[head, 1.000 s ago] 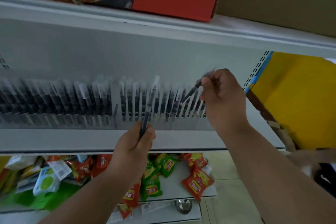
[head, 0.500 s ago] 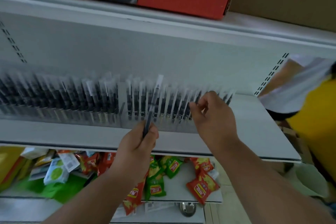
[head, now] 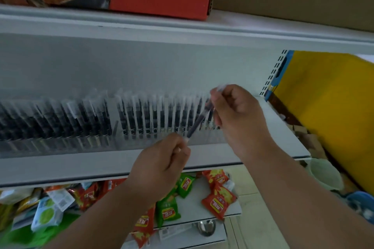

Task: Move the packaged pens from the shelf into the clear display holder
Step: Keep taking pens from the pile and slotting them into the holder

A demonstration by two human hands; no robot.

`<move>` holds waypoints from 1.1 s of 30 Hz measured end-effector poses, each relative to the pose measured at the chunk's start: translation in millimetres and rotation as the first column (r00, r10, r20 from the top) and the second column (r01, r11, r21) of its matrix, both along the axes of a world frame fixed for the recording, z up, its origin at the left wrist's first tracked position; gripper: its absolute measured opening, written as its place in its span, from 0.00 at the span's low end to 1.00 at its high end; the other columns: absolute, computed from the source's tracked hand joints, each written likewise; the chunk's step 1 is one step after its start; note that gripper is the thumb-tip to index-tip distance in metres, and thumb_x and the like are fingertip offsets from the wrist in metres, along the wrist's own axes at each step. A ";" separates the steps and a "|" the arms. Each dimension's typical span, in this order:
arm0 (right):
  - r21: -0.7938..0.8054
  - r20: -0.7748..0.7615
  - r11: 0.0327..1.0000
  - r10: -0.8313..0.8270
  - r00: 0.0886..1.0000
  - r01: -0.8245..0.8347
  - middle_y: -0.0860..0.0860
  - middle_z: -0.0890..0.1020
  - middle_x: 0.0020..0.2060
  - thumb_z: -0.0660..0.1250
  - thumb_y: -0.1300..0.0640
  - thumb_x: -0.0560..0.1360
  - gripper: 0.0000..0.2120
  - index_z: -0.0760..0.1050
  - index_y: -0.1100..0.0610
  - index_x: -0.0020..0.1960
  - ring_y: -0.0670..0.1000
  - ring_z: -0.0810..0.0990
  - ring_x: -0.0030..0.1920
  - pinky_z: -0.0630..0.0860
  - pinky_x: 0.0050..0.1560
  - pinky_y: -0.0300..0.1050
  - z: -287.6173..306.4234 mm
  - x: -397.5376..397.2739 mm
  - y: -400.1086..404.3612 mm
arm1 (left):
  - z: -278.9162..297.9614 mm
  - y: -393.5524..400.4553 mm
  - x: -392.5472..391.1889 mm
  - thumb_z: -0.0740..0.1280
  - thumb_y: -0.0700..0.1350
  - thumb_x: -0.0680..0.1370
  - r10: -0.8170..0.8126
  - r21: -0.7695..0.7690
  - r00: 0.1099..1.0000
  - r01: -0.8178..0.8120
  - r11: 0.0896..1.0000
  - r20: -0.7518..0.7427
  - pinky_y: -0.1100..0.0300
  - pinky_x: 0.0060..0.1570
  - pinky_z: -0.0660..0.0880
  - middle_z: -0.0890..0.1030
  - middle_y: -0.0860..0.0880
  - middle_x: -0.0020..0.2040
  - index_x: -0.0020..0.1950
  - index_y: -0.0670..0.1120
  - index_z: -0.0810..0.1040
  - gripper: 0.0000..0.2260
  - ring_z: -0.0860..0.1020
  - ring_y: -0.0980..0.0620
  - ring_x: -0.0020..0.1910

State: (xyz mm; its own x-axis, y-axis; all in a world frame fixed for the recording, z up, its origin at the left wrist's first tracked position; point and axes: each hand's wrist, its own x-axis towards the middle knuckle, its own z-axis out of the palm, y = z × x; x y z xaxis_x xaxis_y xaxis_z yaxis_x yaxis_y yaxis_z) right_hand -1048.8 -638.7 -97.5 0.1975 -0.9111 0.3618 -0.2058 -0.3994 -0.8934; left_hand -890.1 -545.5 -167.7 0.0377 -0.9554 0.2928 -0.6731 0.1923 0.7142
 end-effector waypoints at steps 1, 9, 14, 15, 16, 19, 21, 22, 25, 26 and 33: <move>-0.073 -0.029 0.996 -0.061 0.998 0.059 0.50 0.81 0.35 0.64 0.51 0.79 0.07 0.76 0.53 0.44 0.47 0.76 0.31 0.72 0.36 0.47 0.9 -6.1 -3.6 | 1.3 -0.2 2.5 0.55 0.57 0.80 0.021 -0.008 0.999 -0.021 1.000 0.029 0.62 0.30 0.68 0.76 0.55 0.35 0.45 0.55 0.70 0.09 0.75 0.55 0.34; -0.366 -0.227 0.920 -0.237 0.945 0.143 0.45 0.81 0.45 0.63 0.56 0.80 0.04 0.75 0.53 0.52 0.42 0.79 0.44 0.73 0.44 0.32 4.1 -11.7 -8.2 | -10.1 -11.9 15.0 0.56 0.54 0.78 0.217 -0.189 0.910 -0.158 0.969 0.353 0.55 0.52 0.75 0.77 0.52 0.53 0.58 0.48 0.78 0.17 0.75 0.50 0.52; -0.303 -0.514 0.952 -0.200 0.834 0.041 0.47 0.80 0.42 0.62 0.54 0.81 0.06 0.75 0.54 0.51 0.48 0.77 0.41 0.69 0.39 0.41 -9.3 3.0 -15.2 | -21.1 -9.3 20.5 0.56 0.55 0.77 0.220 -0.119 0.820 -0.185 0.976 0.529 0.47 0.62 0.72 0.77 0.48 0.61 0.67 0.46 0.75 0.23 0.73 0.46 0.62; -0.268 -0.583 0.963 -0.176 0.793 0.017 0.47 0.78 0.41 0.61 0.53 0.81 0.06 0.75 0.54 0.51 0.49 0.76 0.40 0.67 0.39 0.41 -14.2 4.9 -17.2 | -20.2 -9.5 21.1 0.56 0.55 0.77 0.215 -0.112 0.816 -0.183 0.977 0.536 0.48 0.62 0.73 0.77 0.49 0.61 0.67 0.46 0.75 0.23 0.73 0.46 0.61; -0.248 -0.622 0.969 -0.163 0.766 0.004 0.47 0.76 0.40 0.60 0.53 0.82 0.07 0.74 0.54 0.51 0.48 0.74 0.40 0.65 0.39 0.41 -18.3 6.9 -18.5 | -19.0 -9.9 22.0 0.56 0.55 0.77 0.210 -0.106 0.815 -0.182 0.978 0.540 0.48 0.61 0.73 0.77 0.49 0.61 0.67 0.46 0.76 0.23 0.74 0.46 0.61; -0.242 -0.672 0.970 -0.182 0.718 0.020 0.46 0.73 0.38 0.59 0.52 0.82 0.07 0.70 0.52 0.47 0.48 0.71 0.38 0.63 0.39 0.41 -22.7 11.6 -23.3 | -16.4 -10.5 23.1 0.56 0.54 0.77 0.214 -0.107 0.810 -0.186 0.977 0.546 0.48 0.59 0.74 0.78 0.49 0.59 0.66 0.46 0.77 0.23 0.75 0.46 0.58; -0.219 -0.713 0.975 -0.187 0.676 0.039 0.46 0.73 0.37 0.59 0.50 0.82 0.07 0.68 0.52 0.47 0.50 0.72 0.38 0.64 0.38 0.42 -26.6 12.8 -24.9 | -16.3 -9.7 22.3 0.56 0.54 0.76 0.215 -0.105 0.810 -0.189 0.976 0.546 0.48 0.58 0.74 0.78 0.50 0.58 0.66 0.46 0.77 0.23 0.75 0.46 0.58; -0.213 -0.715 0.976 -0.191 0.672 0.051 0.47 0.74 0.38 0.59 0.50 0.82 0.08 0.69 0.53 0.47 0.51 0.73 0.39 0.65 0.38 0.43 -29.3 12.9 -25.0 | -16.3 -9.3 22.3 0.56 0.54 0.76 0.214 -0.103 0.810 -0.188 0.977 0.546 0.48 0.58 0.74 0.77 0.50 0.58 0.66 0.46 0.77 0.23 0.74 0.47 0.57; -0.213 -0.700 0.973 -0.216 0.681 0.090 0.49 0.77 0.40 0.59 0.50 0.82 0.09 0.72 0.54 0.49 0.52 0.74 0.40 0.68 0.38 0.44 -34.2 14.5 -24.0 | -14.5 -9.8 23.8 0.56 0.53 0.76 0.204 -0.093 0.807 -0.184 0.979 0.555 0.48 0.58 0.74 0.77 0.50 0.58 0.66 0.46 0.76 0.23 0.74 0.47 0.58; -0.204 -0.706 0.973 -0.222 0.672 0.107 0.49 0.77 0.40 0.59 0.50 0.82 0.09 0.72 0.54 0.49 0.52 0.74 0.40 0.68 0.38 0.44 -35.6 15.1 -22.3 | -13.9 -10.0 24.4 0.56 0.53 0.76 0.196 -0.087 0.804 -0.178 0.980 0.561 0.48 0.58 0.74 0.77 0.50 0.58 0.66 0.46 0.76 0.23 0.74 0.47 0.58; -0.186 -0.554 0.962 -0.270 0.788 0.198 0.44 0.75 0.46 0.65 0.48 0.78 0.10 0.72 0.53 0.55 0.44 0.71 0.41 0.62 0.35 0.31 -52.3 11.2 18.9 | -12.0 -7.5 29.8 0.55 0.55 0.76 0.129 -0.030 0.797 -0.138 0.990 0.590 0.48 0.61 0.72 0.76 0.49 0.61 0.70 0.46 0.73 0.26 0.73 0.46 0.60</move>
State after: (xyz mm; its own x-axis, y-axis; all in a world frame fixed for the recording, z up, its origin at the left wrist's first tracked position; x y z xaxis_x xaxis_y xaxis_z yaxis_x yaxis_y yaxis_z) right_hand -1037.6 -619.8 -149.8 0.1860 -0.9165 0.3541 -0.7622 -0.3620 -0.5366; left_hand -860.4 -553.0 -179.7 -0.0106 -0.9578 0.2873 -0.9829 0.0628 0.1729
